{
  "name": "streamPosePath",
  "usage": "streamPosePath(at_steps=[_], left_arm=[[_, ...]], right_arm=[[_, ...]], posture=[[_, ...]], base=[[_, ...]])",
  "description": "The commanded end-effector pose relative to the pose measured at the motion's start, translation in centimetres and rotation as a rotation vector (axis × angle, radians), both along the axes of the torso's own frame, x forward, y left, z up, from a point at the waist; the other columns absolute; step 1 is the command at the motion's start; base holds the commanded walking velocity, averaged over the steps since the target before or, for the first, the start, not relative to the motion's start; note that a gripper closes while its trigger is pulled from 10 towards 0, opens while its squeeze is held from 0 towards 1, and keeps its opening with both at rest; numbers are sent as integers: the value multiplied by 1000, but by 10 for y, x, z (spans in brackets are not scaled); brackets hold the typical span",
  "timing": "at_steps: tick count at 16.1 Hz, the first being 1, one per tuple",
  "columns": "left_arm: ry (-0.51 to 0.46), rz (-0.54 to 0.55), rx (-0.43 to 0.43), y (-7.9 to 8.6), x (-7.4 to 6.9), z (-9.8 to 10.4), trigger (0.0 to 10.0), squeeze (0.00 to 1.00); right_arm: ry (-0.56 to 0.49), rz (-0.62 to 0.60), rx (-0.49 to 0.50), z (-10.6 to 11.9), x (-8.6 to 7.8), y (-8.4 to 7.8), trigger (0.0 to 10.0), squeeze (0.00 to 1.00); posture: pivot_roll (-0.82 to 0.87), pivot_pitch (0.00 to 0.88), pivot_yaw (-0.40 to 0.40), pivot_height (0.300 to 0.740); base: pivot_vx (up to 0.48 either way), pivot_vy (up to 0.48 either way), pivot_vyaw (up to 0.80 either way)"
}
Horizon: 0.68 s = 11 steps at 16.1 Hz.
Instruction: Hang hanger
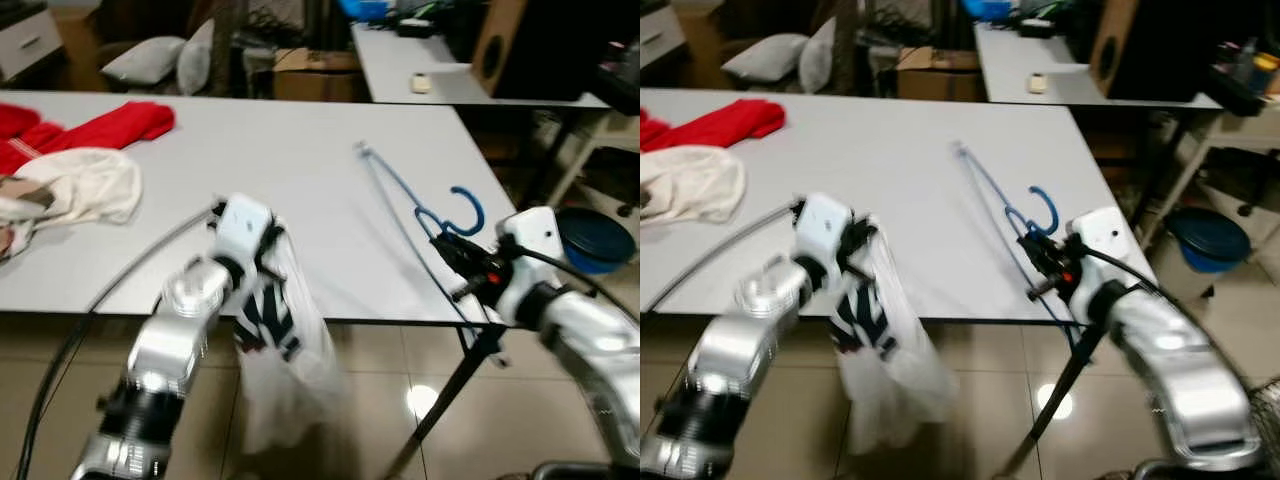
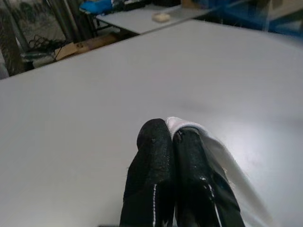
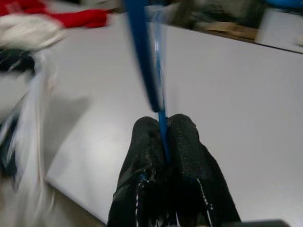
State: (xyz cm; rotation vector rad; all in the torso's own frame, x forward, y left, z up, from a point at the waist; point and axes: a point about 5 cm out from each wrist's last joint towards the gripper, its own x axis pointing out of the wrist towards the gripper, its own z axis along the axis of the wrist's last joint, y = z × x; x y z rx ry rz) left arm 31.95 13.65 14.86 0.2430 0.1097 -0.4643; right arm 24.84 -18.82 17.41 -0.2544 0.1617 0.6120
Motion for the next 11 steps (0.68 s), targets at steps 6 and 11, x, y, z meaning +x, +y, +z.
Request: streamPosePath(at_steps=[6, 11], left_arm=[[-132, -32, -42, 5, 48, 70, 0, 0], [-230, -46, 94, 2, 87, 124, 0, 0]], right_arm=[[91, 351, 4, 26, -26, -24, 10000, 0], [194, 507, -32, 30, -43, -34, 10000, 0]], posture=[[-28, 0, -21, 740], [-33, 0, -8, 740]], base=[[0, 0, 0], [0, 0, 0]])
